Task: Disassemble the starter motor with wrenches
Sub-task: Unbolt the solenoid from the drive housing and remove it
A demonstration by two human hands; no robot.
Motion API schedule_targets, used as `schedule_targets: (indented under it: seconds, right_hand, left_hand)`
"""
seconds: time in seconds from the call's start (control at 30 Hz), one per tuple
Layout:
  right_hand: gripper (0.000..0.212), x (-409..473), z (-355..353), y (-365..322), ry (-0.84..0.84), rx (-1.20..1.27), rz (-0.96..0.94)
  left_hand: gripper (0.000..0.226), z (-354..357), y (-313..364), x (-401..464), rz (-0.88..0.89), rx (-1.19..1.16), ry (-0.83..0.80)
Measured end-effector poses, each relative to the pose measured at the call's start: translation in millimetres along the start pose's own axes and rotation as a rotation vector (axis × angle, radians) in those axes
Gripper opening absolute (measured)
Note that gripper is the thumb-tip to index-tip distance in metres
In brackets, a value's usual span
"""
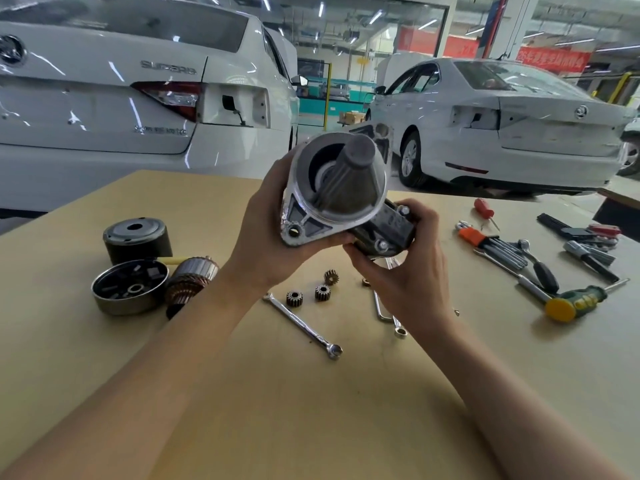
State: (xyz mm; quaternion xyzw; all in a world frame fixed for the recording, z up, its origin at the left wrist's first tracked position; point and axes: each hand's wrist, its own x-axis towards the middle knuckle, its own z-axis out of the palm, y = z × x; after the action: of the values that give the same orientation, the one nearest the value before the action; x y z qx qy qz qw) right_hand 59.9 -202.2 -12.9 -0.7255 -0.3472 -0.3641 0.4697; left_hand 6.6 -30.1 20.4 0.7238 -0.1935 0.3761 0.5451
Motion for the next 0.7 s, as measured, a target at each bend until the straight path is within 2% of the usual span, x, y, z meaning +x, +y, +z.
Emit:
schedule_targets:
  seconds: [0.1,0.2,0.3,0.37,0.47,0.6,0.7]
  right_hand:
    - [0.071,1,-1,-1,0.031,-0.013,-0.002]
    - [0.069,0,-2,-3,0.035,-0.028,-0.008]
    - [0.071,0,-2,-7,0.025,-0.026,0.015]
    - [0.072,-1,-2,-9,0.017,-0.043,0.015]
    - [0.072,-1,-2,-16,0.017,-0.067,0.038]
    - [0.071,-4,1,-34,0.024,-0.023,0.086]
    - [0.070,-8,6,-45,-0.055,0.101,0.117]
  left_hand:
    - [0.101,4,1,-4,-0.010,-0.067,-0.006]
    - [0.093,6,-6,-5,-0.037,-0.054,0.041]
    - [0.087,7,-12,-9,-0.116,-0.086,0.114]
    - [0.083,9,-16,-12,-0.182,-0.111,0.105]
    - [0.074,15,-18,-14,-0.262,-0.319,0.065]
    - [0.088,22,-15,-15,-0.416,-0.660,0.016]
    - [0.097,21,-10,-13,-0.493,-0.658,0.019]
